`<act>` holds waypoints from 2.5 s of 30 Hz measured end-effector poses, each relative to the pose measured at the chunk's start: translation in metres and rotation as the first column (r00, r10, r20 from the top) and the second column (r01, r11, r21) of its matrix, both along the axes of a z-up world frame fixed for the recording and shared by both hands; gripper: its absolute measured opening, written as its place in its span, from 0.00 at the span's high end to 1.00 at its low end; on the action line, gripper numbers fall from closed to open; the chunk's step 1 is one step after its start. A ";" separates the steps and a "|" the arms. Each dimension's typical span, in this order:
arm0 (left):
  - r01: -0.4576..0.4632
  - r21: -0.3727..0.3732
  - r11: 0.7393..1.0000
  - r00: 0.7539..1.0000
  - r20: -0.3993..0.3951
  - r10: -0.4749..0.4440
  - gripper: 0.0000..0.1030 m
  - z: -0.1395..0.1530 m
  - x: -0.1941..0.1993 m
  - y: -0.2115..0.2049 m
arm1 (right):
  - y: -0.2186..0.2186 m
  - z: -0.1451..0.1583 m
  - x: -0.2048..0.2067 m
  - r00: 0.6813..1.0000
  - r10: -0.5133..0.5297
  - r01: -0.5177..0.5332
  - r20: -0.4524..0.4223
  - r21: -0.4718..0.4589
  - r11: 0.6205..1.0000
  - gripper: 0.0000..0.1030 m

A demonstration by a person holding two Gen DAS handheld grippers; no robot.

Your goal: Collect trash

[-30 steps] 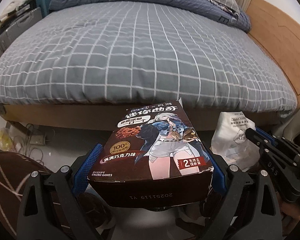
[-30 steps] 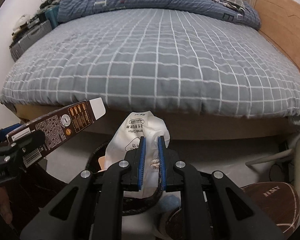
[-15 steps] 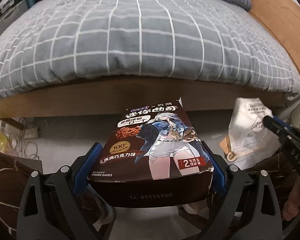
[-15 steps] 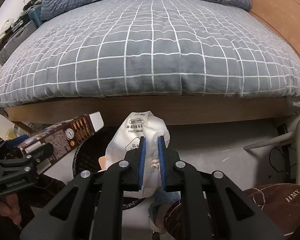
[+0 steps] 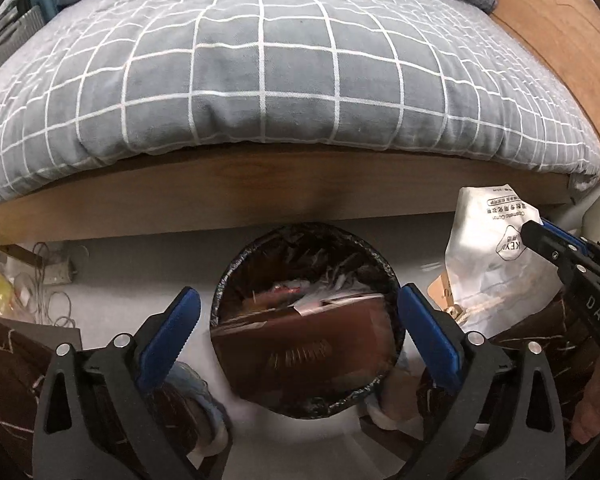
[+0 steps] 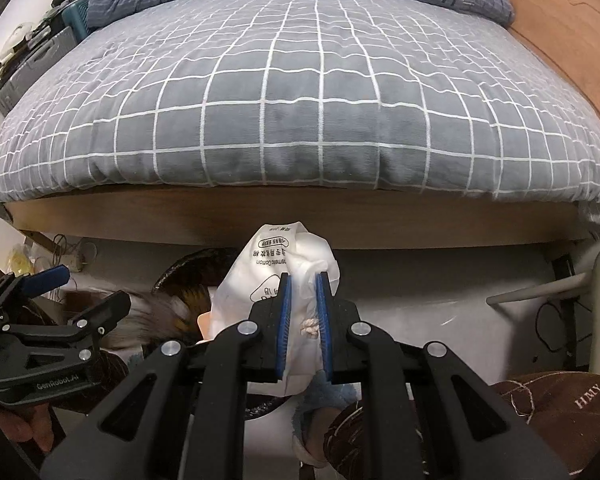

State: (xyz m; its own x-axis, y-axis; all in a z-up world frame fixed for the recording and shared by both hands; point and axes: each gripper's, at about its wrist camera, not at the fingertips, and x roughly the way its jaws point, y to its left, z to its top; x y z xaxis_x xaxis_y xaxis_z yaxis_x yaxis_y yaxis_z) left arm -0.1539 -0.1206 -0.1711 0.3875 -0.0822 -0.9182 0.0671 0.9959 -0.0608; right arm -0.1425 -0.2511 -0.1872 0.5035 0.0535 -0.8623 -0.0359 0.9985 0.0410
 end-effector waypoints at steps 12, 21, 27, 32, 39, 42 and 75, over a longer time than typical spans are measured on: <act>-0.047 -0.008 0.999 0.999 0.003 0.047 0.06 0.009 0.001 0.038 | 0.034 0.000 0.007 0.998 0.062 -0.062 -0.010 0.001 0.998 0.88; -0.106 -0.019 0.994 0.994 0.011 0.106 0.06 0.016 -0.003 0.070 | 0.063 -0.002 0.012 0.993 0.113 -0.113 -0.023 0.020 0.993 0.88; -0.134 -0.032 0.990 0.991 0.005 0.134 0.06 0.019 -0.004 0.084 | 0.076 -0.004 0.015 0.991 0.132 -0.131 -0.030 0.015 0.991 0.87; -0.138 -0.037 0.990 0.990 0.001 0.138 0.06 0.019 -0.004 0.087 | 0.080 -0.009 0.018 0.990 0.127 -0.128 -0.052 -0.007 0.992 0.81; -0.129 -0.032 0.991 0.991 0.013 0.130 0.06 0.021 -0.005 0.082 | 0.076 -0.005 0.017 0.994 0.110 -0.110 -0.019 -0.010 0.994 0.50; -0.124 -0.034 0.992 0.992 0.026 0.125 0.06 0.028 -0.005 0.081 | 0.072 0.004 0.018 0.995 0.098 -0.098 0.012 0.000 0.995 0.35; -0.084 -0.044 0.996 0.958 0.272 0.092 0.06 0.161 -0.084 0.067 | 0.038 0.137 -0.084 0.951 0.018 -0.024 0.308 0.015 1.000 0.07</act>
State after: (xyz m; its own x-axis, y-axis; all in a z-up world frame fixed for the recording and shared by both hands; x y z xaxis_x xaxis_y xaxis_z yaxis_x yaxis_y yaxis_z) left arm -0.2374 -0.0535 -0.0098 0.6307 -0.0635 -0.7734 -0.0023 0.9965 -0.0837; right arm -0.2262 -0.2130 -0.0504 0.7429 0.0811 -0.6645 -0.0703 0.9966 0.0430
